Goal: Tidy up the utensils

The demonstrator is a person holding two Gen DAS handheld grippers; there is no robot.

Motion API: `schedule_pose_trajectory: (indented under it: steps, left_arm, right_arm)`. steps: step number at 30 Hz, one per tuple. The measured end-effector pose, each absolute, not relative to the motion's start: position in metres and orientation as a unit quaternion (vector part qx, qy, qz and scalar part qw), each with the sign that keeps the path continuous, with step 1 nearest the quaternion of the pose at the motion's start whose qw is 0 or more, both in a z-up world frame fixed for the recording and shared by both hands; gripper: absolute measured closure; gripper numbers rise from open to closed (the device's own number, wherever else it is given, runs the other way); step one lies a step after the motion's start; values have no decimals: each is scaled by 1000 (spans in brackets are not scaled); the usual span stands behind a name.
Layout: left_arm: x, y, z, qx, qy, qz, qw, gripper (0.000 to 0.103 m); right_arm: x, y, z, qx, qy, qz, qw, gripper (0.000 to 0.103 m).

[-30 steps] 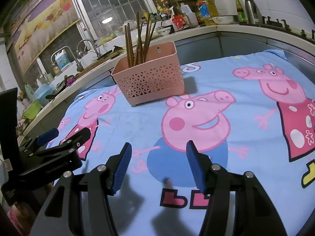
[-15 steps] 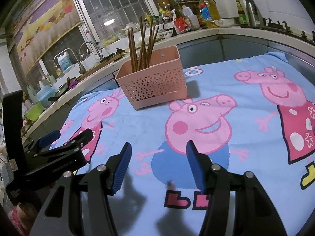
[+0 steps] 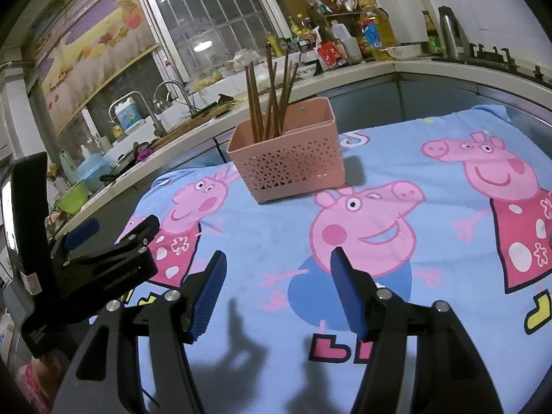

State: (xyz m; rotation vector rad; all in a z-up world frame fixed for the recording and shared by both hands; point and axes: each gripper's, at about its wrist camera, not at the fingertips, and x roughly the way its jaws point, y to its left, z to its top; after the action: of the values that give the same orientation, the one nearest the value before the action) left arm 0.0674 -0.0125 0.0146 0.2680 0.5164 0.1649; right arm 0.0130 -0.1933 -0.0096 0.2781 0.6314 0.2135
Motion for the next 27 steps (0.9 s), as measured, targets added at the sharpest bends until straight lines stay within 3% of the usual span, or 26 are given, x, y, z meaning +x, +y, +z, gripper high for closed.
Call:
schedule_pose_trajectory:
  steps: [27]
  left_arm:
    - [49,-9,34,143,239,103,955,7]
  right_arm:
    - [1,-186,7,130,286,115,942,73]
